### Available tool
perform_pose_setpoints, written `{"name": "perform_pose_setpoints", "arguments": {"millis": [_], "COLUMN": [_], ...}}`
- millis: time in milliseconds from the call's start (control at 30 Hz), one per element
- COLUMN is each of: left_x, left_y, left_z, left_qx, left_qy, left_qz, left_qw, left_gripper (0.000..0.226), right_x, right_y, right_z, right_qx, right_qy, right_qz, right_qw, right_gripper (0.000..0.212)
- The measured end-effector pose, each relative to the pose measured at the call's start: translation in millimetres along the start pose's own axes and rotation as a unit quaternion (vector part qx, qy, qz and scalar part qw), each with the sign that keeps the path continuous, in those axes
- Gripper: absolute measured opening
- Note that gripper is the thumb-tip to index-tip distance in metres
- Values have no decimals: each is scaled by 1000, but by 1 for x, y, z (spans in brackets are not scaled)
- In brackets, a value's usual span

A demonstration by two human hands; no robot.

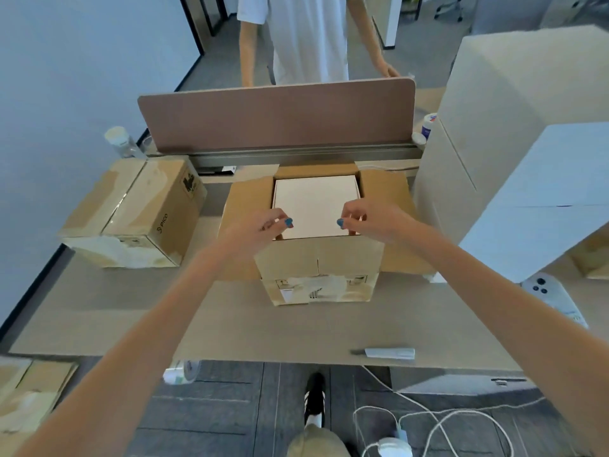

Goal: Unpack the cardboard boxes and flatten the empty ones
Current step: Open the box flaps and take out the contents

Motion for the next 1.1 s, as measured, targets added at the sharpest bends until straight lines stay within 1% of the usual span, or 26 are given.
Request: {"name": "perform_pose_setpoints", "arguments": {"millis": [67, 100, 167, 200, 233, 300, 367, 433, 500, 567, 667, 767, 867, 967, 1100], "left_x": [-17, -25, -40, -47, -52, -59, -66, -68, -67, -65, -63, -64, -64, -61, -63], "left_y": [1, 2, 9, 13, 18, 30, 43, 57, 70, 81, 98, 112, 120, 121, 114], "left_z": [0, 1, 5, 9, 13, 21, 27, 33, 41, 48, 57, 65, 67, 68, 70], "left_qx": [-40, -49, -37, -15, 16, 84, 139, 156, 155, 159, 172, 209, 259, 277, 278], "left_qy": [-37, -46, -59, -57, -44, -24, -42, -75, -84, -78, -65, -43, -23, -17, 5], "left_qz": [50, 68, 94, 100, 104, 95, 77, 55, 24, -10, -58, -101, -129, -139, -111], "left_qw": [997, 995, 993, 993, 994, 992, 986, 983, 984, 984, 981, 972, 957, 951, 954], "left_gripper": [11, 12, 25, 32, 42, 62, 81, 96, 110, 118, 119, 110, 99, 94, 95], "right_x": [-13, -20, -34, -40, -46, -55, -63, -67, -68, -69, -71, -72, -70, -67, -68], "right_y": [-1, 2, 9, 14, 19, 31, 46, 62, 79, 94, 113, 126, 136, 140, 135], "right_z": [5, 6, 2, -1, -4, -12, -19, -26, -36, -45, -55, -58, -55, -53, -52], "right_qx": [-4, -5, 4, 7, 1, -30, -78, -125, -157, -175, -218, -232, -247, -252, -260], "right_qy": [-2, 0, 6, 5, 0, -16, -35, -46, -54, -58, -73, -79, -60, -43, -37], "right_qz": [67, 96, 129, 134, 135, 133, 122, 97, 65, 35, -21, -89, -124, -139, -104], "right_qw": [998, 995, 992, 991, 991, 991, 989, 986, 984, 982, 973, 966, 959, 957, 959], "right_gripper": [21, 20, 20, 25, 34, 59, 84, 103, 111, 113, 109, 102, 96, 93, 97]}}
Point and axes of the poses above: each hand's wrist, its own x-axis towards the middle knuckle, its own y-axis out of the palm, z = x × y, the point moved 1 cm from there along x, towards the middle knuckle, and after that the axes turned 12 degrees about -z, right-handed, at the moved point
